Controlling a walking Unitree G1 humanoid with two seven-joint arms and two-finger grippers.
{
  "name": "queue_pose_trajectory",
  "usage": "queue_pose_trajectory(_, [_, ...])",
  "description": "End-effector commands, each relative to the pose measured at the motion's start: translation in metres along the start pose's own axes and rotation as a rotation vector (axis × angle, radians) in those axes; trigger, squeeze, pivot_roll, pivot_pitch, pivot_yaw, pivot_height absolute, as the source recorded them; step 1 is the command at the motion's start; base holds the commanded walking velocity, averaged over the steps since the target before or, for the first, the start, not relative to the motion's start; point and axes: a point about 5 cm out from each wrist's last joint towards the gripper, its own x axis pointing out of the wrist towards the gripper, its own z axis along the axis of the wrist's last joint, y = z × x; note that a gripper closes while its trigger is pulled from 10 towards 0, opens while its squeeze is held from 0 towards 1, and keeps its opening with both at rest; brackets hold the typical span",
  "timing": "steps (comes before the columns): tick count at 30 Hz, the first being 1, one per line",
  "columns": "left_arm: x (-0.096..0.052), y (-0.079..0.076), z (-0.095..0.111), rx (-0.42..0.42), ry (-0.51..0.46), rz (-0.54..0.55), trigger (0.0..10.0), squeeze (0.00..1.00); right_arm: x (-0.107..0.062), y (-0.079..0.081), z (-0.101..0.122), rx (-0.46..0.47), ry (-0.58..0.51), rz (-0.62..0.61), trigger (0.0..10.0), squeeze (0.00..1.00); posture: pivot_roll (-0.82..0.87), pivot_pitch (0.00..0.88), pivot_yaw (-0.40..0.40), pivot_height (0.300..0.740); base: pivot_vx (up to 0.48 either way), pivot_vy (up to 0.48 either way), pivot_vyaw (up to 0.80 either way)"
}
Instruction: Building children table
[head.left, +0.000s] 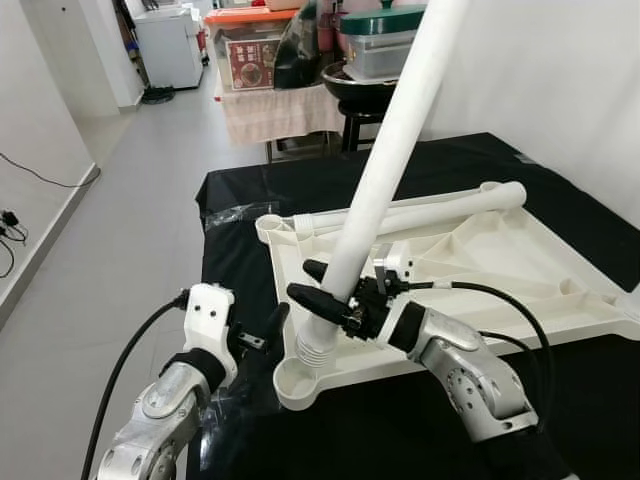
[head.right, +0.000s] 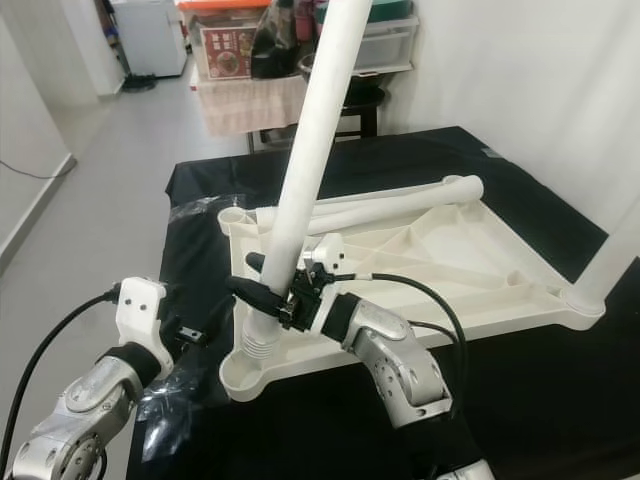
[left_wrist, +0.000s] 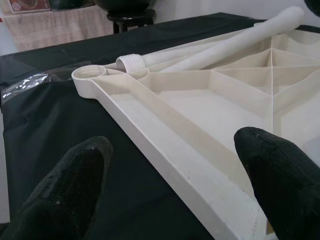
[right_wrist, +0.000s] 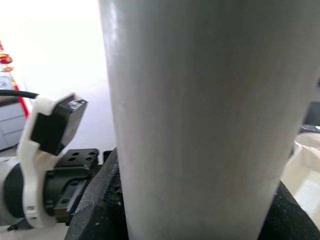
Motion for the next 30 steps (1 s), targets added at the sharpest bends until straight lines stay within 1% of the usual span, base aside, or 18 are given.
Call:
queue_pose_trajectory(1, [0.001, 0.001, -0.003, 0.010, 0.009, 0.021, 10.0, 0.00, 0.000, -0.001, 0.001, -0.014, -0.015, -0.017, 10.0, 0.00, -0.06, 0.000, 0.043, 0.740, 0.000, 0.000, 0.00])
queue_pose_trajectory(5, [0.002, 0.002, -0.002, 0.023, 0.007, 0.033, 10.0, 0.00, -0.001, -0.002, 0.001, -0.015, -0.015, -0.027, 10.0, 0.00, -0.06, 0.000, 0.043, 0.740, 0.000, 0.000, 0.00])
queue_pose_trajectory(7, [0.003, 0.006, -0.002, 0.014, -0.002, 0.049, 10.0, 0.00, -0.001, -0.003, 0.001, -0.019, -0.018, -0.047, 10.0, 0.00, -0.06, 0.000, 0.045, 0.740, 0.000, 0.000, 0.00])
queue_pose_trajectory(13, [0.003, 0.007, -0.005, 0.024, -0.004, 0.061, 10.0, 0.00, 0.000, -0.006, 0.001, -0.027, -0.029, -0.086, 10.0, 0.00, -0.06, 0.000, 0.044, 0.740, 0.000, 0.000, 0.00])
queue_pose_trajectory(23, [0.000, 0.009, -0.020, 0.029, 0.044, 0.082, 10.0, 0.00, 0.000, -0.014, 0.002, -0.043, -0.036, -0.166, 10.0, 0.00, -0.07, 0.000, 0.046, 0.740, 0.000, 0.000, 0.00])
queue_pose_trajectory(25, [-0.001, 0.007, -0.025, 0.038, 0.059, 0.064, 10.0, 0.00, 0.000, -0.017, 0.003, -0.047, -0.040, -0.198, 10.0, 0.00, -0.07, 0.000, 0.044, 0.740, 0.000, 0.000, 0.00])
queue_pose_trajectory(28, [-0.002, 0.005, -0.027, 0.037, 0.062, 0.052, 10.0, 0.00, 0.000, -0.018, 0.003, -0.053, -0.040, -0.209, 10.0, 0.00, -0.07, 0.000, 0.043, 0.740, 0.000, 0.000, 0.00])
queue_pose_trajectory(30, [-0.003, -0.001, -0.029, 0.039, 0.063, 0.003, 10.0, 0.00, 0.001, -0.021, 0.004, -0.068, -0.034, -0.226, 10.0, 0.00, -0.06, 0.000, 0.040, 0.740, 0.000, 0.000, 0.00])
